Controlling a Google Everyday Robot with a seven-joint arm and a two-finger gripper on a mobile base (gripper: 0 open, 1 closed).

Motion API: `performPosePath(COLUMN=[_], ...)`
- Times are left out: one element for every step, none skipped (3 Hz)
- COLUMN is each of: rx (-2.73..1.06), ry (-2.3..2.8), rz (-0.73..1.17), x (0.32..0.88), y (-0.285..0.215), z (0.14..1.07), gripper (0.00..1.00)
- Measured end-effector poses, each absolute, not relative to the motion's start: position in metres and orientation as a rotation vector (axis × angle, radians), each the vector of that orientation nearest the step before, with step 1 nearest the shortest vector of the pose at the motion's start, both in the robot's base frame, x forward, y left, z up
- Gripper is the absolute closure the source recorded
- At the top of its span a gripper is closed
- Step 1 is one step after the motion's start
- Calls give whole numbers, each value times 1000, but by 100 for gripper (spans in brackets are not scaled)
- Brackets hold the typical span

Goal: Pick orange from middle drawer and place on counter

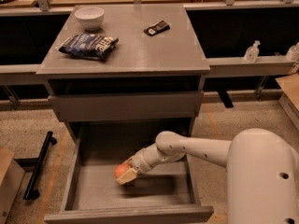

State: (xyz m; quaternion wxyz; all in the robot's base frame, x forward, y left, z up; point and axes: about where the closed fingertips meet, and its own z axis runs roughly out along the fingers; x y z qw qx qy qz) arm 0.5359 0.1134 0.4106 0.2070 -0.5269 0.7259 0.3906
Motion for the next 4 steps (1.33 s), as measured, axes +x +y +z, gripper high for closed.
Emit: performPosePath(rx=[-1512,-1539,-1550,-1573], ry=[1959,1895,1879,1885], rz=[1061,1054,1036,983], x=[528,515,501,502], y=[77,42,-9,-57], z=[495,559,625,687], gripper=[100,100,100,100])
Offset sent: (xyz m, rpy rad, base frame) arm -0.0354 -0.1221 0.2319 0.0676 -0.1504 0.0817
